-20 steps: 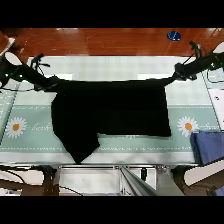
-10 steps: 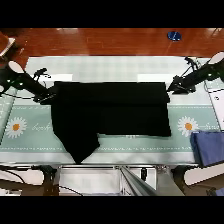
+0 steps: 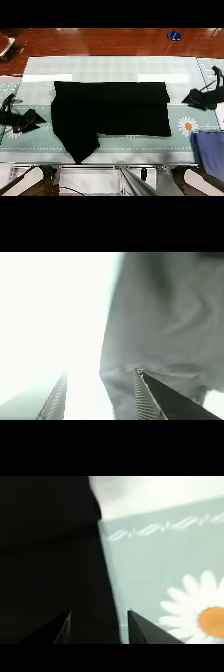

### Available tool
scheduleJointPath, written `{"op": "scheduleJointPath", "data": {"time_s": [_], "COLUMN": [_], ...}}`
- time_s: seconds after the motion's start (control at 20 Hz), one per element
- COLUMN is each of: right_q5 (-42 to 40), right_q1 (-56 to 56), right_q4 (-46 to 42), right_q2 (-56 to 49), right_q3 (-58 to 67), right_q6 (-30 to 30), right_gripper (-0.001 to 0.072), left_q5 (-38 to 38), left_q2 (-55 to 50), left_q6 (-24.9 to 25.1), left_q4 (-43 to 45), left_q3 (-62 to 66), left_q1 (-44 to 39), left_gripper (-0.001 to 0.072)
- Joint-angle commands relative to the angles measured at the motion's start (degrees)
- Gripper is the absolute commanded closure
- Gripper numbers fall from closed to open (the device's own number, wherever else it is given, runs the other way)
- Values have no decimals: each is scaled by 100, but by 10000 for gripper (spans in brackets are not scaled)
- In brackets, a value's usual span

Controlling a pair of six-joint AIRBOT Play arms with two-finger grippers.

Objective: Fold the shirts.

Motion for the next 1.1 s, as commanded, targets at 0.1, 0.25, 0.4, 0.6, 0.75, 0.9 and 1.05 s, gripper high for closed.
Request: {"op": "scheduleJointPath", "data": {"time_s": [0.1, 0.25, 0.4, 0.6, 0.75, 0.9, 1.05], "right_q5": [-369, -308, -315, -378, -949, -531, 26], "right_q1": [63, 63, 63, 61, -83, -743, -946], "right_q4": [1537, 1626, 1637, 1672, 1443, 476, -511], "right_q2": [776, 778, 778, 778, 778, 778, 774], "right_q3": [-1598, -1650, -1648, -1648, -1633, -1633, -1976], "right_q6": [-570, -680, -680, -673, -195, -20, 391], "right_gripper": [297, 297, 297, 298, 298, 298, 298], "left_q5": [-28, -201, -201, 262, 584, 520, 540], "left_q2": [522, 352, 7, -361, -535, -575, -570], "left_q6": [595, 422, 409, 409, 409, 498, 605], "left_q4": [-964, -413, -479, -868, -951, -951, -953], "left_q3": [-1217, -1222, -1266, -1373, -1384, -1381, -1384], "left_q1": [697, 50, -476, -1032, -1460, -1552, -1554], "left_gripper": [200, 200, 200, 201, 500, 680, 681]}}
